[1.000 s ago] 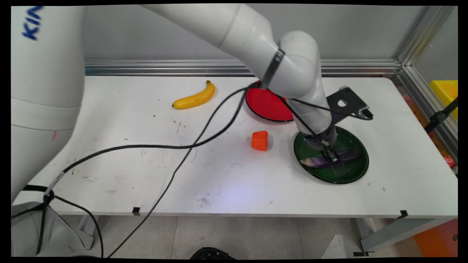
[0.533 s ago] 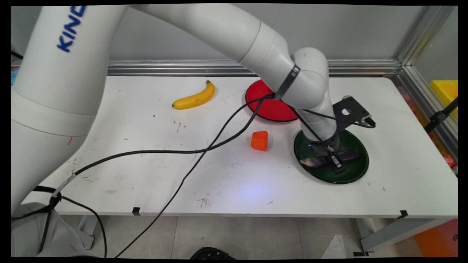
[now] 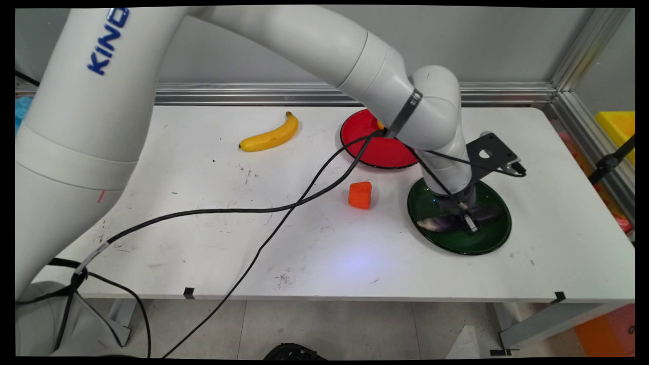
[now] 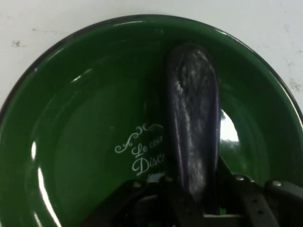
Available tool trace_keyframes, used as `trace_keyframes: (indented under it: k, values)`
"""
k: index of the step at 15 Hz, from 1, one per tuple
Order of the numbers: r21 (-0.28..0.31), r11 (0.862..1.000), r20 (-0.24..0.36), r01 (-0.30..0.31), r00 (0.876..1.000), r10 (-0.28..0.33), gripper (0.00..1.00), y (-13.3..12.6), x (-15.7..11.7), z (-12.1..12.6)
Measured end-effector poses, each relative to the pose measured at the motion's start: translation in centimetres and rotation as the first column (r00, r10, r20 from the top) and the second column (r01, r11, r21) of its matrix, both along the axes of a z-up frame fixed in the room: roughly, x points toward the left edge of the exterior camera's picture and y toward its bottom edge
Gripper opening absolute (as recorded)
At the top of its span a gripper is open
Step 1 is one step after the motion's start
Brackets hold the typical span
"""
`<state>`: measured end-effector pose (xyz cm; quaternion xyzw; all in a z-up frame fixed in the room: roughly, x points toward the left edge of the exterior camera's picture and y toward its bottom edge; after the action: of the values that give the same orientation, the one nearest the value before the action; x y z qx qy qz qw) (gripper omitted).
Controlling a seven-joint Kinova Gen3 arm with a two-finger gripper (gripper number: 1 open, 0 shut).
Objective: Place the picked object on the table
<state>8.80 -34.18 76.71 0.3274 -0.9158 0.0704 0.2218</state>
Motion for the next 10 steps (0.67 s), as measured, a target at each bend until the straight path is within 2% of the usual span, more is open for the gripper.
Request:
trace_keyframes:
  k: [5,10]
  values:
    - [-0.020,0.999,0.003,0.038,0.999,-0.037,0.00,0.3,0.3,3.1]
    - [-0.024,0.996,0.044,0.086,0.995,-0.085,0.00,1.7,3.0,7.5]
